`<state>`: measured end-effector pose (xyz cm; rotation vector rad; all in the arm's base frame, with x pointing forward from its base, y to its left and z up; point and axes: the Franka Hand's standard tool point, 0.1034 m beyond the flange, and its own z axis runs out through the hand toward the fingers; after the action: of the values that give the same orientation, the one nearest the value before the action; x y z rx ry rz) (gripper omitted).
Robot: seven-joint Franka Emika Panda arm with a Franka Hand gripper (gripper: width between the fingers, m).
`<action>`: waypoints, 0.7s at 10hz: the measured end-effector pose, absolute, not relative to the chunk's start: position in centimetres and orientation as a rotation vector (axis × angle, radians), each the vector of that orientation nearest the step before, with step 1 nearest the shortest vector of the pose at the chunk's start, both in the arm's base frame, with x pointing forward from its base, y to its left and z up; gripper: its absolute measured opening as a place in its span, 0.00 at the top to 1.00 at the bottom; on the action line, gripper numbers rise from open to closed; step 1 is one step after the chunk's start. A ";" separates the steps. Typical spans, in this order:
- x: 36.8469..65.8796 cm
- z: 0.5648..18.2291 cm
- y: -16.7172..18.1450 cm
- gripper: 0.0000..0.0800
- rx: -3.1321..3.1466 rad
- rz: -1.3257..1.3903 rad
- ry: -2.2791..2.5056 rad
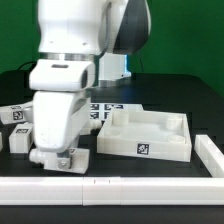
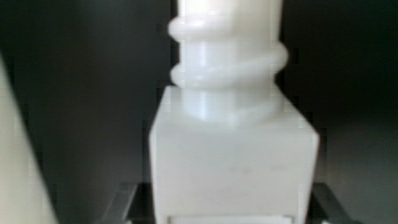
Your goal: Assemble one leg
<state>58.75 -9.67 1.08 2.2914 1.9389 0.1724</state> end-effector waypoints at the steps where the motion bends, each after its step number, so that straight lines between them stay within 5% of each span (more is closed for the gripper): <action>1: 58.6 1.0 -10.9 0.67 2.291 0.173 1.932; 4: 58.9 1.4 -12.2 0.67 2.311 0.168 1.905; 5: 58.9 1.3 -12.2 0.60 2.312 0.167 1.905; 6: 58.9 1.3 -12.2 0.39 2.312 0.167 1.905; 7: 59.0 1.5 -11.9 0.39 2.343 0.175 1.867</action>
Offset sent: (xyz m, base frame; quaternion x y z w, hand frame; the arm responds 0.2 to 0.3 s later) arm 0.0004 0.0029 0.0069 0.0163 0.0016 0.0227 0.9996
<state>59.00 -11.93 1.51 2.3429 1.8674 0.1746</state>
